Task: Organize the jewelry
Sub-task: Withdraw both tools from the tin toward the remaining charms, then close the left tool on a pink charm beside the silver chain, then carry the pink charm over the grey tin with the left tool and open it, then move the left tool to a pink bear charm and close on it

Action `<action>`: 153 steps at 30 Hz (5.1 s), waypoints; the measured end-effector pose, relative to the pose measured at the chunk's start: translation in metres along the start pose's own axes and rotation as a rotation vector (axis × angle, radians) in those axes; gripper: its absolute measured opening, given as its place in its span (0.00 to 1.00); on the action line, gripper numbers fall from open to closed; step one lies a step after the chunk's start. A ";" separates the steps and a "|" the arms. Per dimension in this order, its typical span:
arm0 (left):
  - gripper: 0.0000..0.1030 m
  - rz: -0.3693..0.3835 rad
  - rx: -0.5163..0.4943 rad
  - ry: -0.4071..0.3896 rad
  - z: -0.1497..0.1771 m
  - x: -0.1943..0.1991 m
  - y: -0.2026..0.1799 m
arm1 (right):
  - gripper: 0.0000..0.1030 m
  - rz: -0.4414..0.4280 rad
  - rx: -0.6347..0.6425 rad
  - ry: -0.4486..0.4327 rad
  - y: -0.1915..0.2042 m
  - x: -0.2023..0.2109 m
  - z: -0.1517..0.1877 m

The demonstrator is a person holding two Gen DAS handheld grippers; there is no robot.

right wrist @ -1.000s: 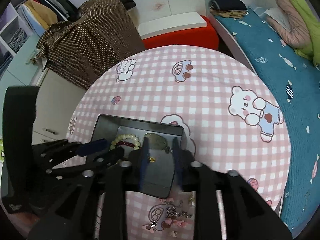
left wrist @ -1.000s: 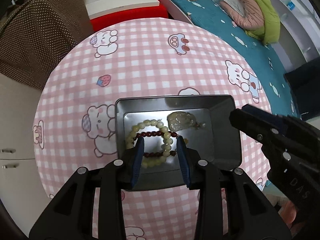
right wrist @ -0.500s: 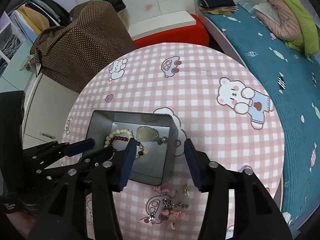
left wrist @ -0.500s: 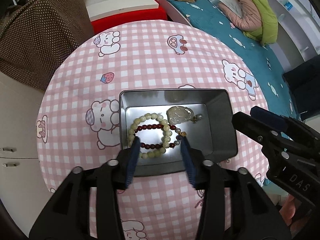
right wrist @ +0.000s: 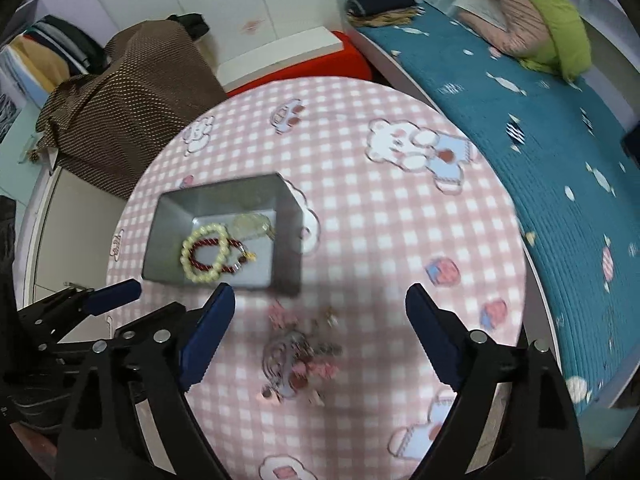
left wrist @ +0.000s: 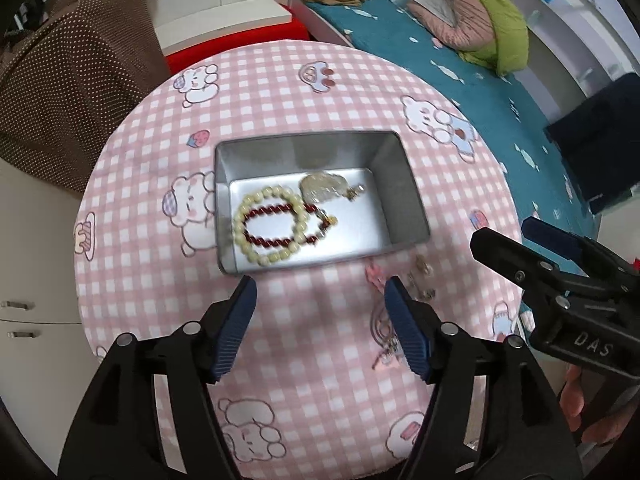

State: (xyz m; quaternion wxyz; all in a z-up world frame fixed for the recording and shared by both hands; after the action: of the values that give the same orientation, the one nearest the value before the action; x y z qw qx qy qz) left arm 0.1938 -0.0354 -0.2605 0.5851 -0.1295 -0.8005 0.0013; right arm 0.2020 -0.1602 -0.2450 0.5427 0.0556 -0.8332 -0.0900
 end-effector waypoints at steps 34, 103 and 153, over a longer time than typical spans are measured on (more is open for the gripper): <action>0.32 -0.022 -0.152 0.196 0.072 -0.085 -0.058 | 0.91 0.114 -0.087 0.100 -0.050 -0.005 0.088; 0.07 0.109 0.104 -0.054 -0.010 0.017 -0.015 | 0.09 -0.078 0.104 -0.049 0.005 0.011 0.004; 0.34 0.107 0.081 0.007 -0.006 -0.003 -0.016 | 0.72 -0.010 0.085 0.012 -0.007 -0.006 0.004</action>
State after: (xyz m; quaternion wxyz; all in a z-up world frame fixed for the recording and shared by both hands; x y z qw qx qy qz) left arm 0.1970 -0.0527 -0.2592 0.5919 -0.1486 -0.7896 0.0644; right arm 0.2007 -0.1655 -0.2530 0.5443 0.0836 -0.8328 -0.0568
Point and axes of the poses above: each gripper's, at about its wrist camera, not at the fingertips, and x roughly against the way its jaws point, y to its left, z to its underside, the point moved 7 cm from there along -x, roughly the way its jaws point
